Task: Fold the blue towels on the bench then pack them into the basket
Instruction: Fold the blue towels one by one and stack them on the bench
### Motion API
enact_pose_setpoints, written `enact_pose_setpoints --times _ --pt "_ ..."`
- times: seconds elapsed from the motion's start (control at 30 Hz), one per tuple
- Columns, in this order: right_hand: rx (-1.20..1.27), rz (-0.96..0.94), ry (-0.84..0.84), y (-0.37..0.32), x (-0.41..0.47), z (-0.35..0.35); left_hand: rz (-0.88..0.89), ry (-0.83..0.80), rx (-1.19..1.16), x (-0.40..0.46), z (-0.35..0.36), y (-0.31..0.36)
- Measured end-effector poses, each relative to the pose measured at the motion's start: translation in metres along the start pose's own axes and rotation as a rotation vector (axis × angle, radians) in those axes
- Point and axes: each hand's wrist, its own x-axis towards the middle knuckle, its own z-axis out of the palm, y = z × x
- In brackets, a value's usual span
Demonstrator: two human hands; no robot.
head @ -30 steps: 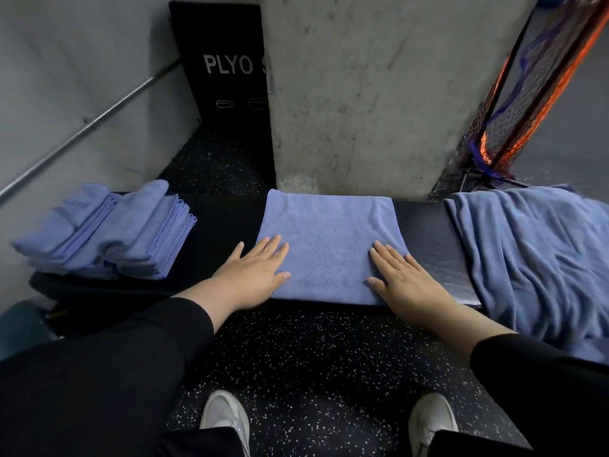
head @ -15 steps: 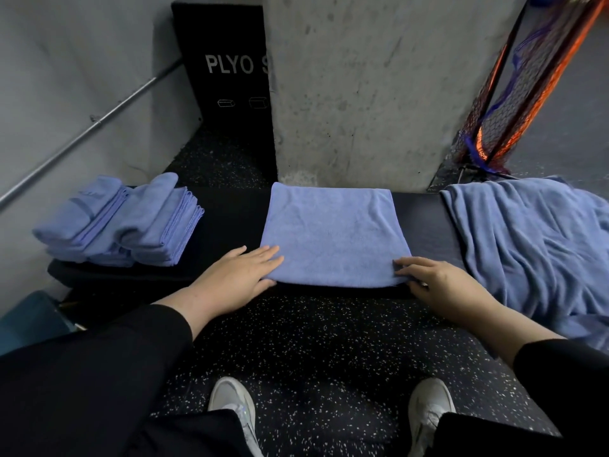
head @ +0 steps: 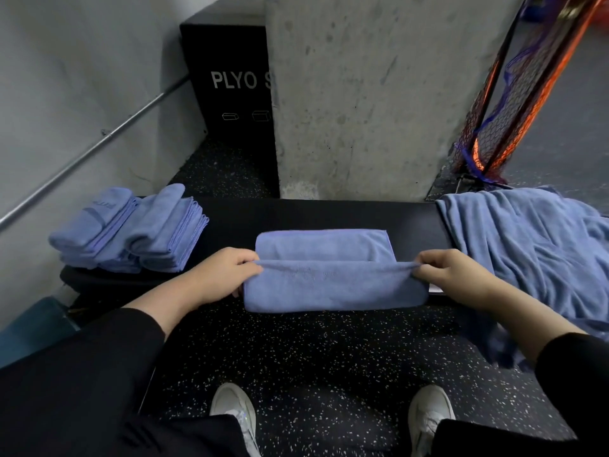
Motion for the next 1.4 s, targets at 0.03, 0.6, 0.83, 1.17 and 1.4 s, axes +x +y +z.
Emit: enact_pose_setpoints --times 0.03,0.6,0.83,1.17,1.4 --pt "0.074 -0.002 0.012 0.0 0.001 0.001 -0.013 0.023 -0.05 0.001 -0.001 0.001" --pt "-0.269 0.185 0.252 0.003 0.12 0.032 -0.18 0.336 0.285 0.085 0.006 -0.008" --pt "-0.413 0.067 0.467 -0.007 0.122 0.048 0.118 0.557 0.437 0.094 0.007 -0.012" --pt "-0.576 0.018 0.04 -0.033 0.069 0.14 0.269 -0.087 0.801 0.086 0.054 -0.01" --pt "-0.648 -0.124 0.017 -0.013 0.089 0.122 0.247 -0.054 0.688 0.091 0.047 -0.018"
